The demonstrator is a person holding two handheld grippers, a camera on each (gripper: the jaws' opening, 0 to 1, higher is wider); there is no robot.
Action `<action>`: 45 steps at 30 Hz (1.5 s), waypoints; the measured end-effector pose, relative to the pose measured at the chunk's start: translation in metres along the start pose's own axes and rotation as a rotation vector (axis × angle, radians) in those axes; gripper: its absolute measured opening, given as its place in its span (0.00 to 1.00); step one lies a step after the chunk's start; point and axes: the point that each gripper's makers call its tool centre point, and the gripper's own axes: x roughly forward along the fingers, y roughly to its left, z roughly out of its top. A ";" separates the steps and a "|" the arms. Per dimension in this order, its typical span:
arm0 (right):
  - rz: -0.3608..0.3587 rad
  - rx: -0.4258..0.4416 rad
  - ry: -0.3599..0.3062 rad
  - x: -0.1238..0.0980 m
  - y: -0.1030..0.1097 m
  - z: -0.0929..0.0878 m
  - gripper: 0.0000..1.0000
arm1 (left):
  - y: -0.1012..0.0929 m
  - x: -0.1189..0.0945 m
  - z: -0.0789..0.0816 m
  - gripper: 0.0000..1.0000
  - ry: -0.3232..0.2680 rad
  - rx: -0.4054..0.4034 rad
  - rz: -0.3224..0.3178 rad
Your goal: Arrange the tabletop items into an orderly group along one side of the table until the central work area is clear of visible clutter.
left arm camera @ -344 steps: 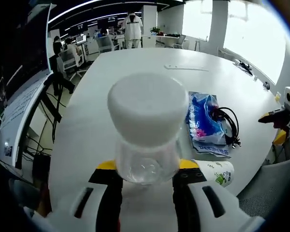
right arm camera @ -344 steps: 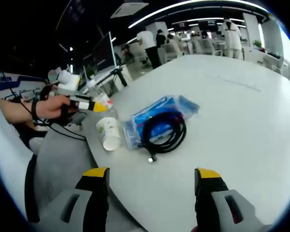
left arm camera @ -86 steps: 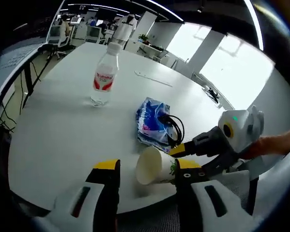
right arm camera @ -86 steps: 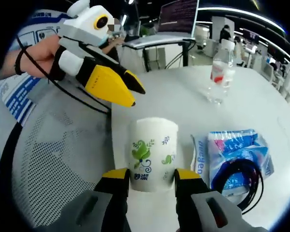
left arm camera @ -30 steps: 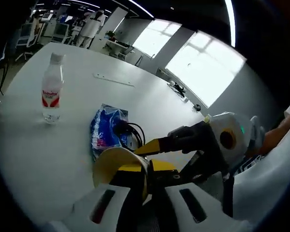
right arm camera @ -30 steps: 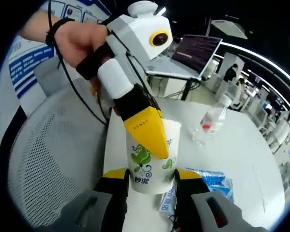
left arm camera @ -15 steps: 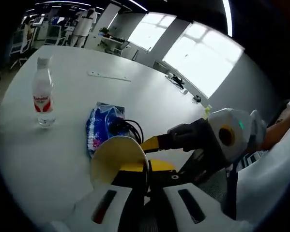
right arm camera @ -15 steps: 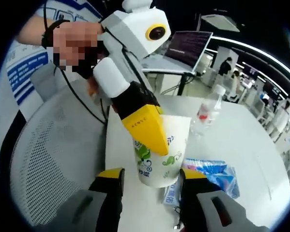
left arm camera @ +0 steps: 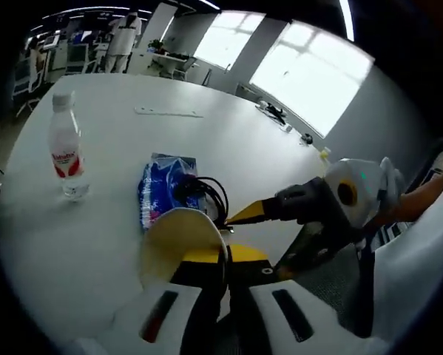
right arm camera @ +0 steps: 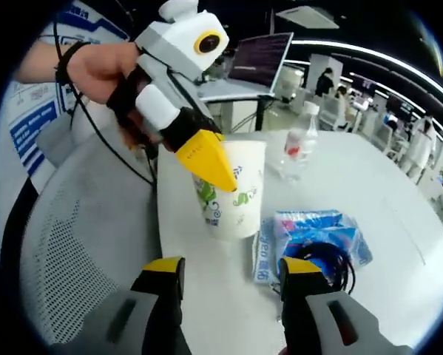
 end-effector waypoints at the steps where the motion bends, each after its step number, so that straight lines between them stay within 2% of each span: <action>1: -0.005 0.010 0.001 -0.002 -0.002 -0.003 0.53 | 0.001 0.000 0.000 0.00 0.002 0.006 0.004; 14: -0.164 0.182 0.013 -0.038 -0.052 -0.038 0.52 | 0.013 0.006 0.003 0.00 0.033 0.031 0.042; 17: -0.186 0.230 0.001 -0.043 -0.058 -0.043 0.52 | 0.017 0.007 0.007 0.00 0.037 0.035 0.052; 26: -0.233 0.283 -0.003 -0.055 -0.069 -0.056 0.52 | 0.021 0.016 0.020 0.00 0.046 0.082 0.079; 29: -0.251 0.300 -0.004 -0.061 -0.071 -0.061 0.52 | 0.023 0.019 0.032 0.00 0.049 0.150 0.099; 32: -0.261 0.319 -0.004 -0.066 -0.071 -0.067 0.52 | 0.026 0.021 0.043 0.00 0.032 0.149 0.111; 34: -0.271 0.329 0.003 -0.070 -0.071 -0.073 0.52 | 0.033 0.023 0.047 0.00 0.037 0.174 0.143; 36: -0.281 0.346 0.006 -0.074 -0.071 -0.079 0.51 | 0.042 0.023 0.047 0.00 0.094 0.251 0.188; 39: -0.293 0.366 0.010 -0.079 -0.070 -0.086 0.51 | 0.050 0.025 0.060 0.00 0.163 0.452 0.255; 45: -0.310 0.394 0.016 -0.087 -0.070 -0.097 0.51 | 0.067 0.039 0.081 0.00 0.210 0.530 0.315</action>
